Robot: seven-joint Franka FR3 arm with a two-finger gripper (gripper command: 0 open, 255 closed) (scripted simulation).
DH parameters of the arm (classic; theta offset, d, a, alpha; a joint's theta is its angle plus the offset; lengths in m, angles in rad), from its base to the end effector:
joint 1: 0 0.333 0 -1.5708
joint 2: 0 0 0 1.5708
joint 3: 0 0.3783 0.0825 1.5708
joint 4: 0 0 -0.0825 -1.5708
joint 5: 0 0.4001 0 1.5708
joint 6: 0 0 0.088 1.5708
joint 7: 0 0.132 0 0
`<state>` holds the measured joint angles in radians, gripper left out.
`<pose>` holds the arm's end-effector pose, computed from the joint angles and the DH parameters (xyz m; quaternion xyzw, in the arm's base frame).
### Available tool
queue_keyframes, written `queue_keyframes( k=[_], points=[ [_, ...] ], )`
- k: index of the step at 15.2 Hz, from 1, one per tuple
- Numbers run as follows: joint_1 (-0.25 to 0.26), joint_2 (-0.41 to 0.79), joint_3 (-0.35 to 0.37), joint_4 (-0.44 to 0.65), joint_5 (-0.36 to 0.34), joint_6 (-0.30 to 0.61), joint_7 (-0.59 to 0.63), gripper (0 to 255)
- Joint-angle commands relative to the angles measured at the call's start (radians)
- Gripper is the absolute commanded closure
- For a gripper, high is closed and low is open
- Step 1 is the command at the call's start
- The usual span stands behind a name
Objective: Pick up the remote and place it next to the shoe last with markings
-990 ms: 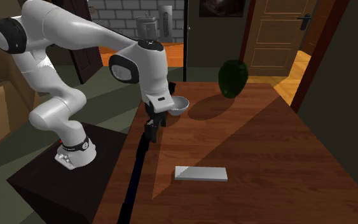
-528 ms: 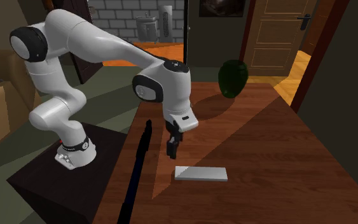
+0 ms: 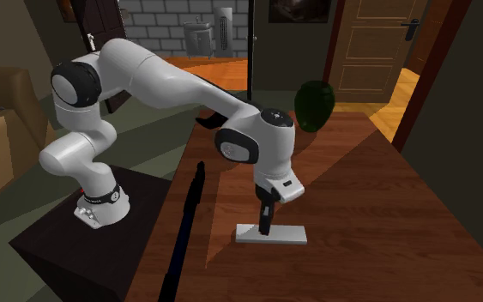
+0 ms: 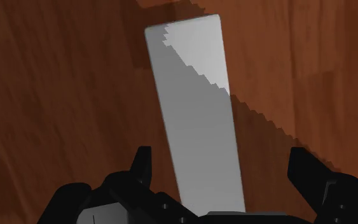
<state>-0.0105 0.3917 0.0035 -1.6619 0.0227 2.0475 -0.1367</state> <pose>0.7005 -0.0034 0.4060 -0.9982 -0.0594 0.0023 0.0109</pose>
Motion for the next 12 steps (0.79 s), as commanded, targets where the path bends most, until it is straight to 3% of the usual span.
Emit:
queue_keyframes(
  k=[1,12],
  points=[
    [-0.002,0.077,0.0,0.079,-0.002,0.0,-0.011,0],
    [-0.001,0.118,0.001,0.037,-0.002,0.083,-0.012,0]
  ],
)
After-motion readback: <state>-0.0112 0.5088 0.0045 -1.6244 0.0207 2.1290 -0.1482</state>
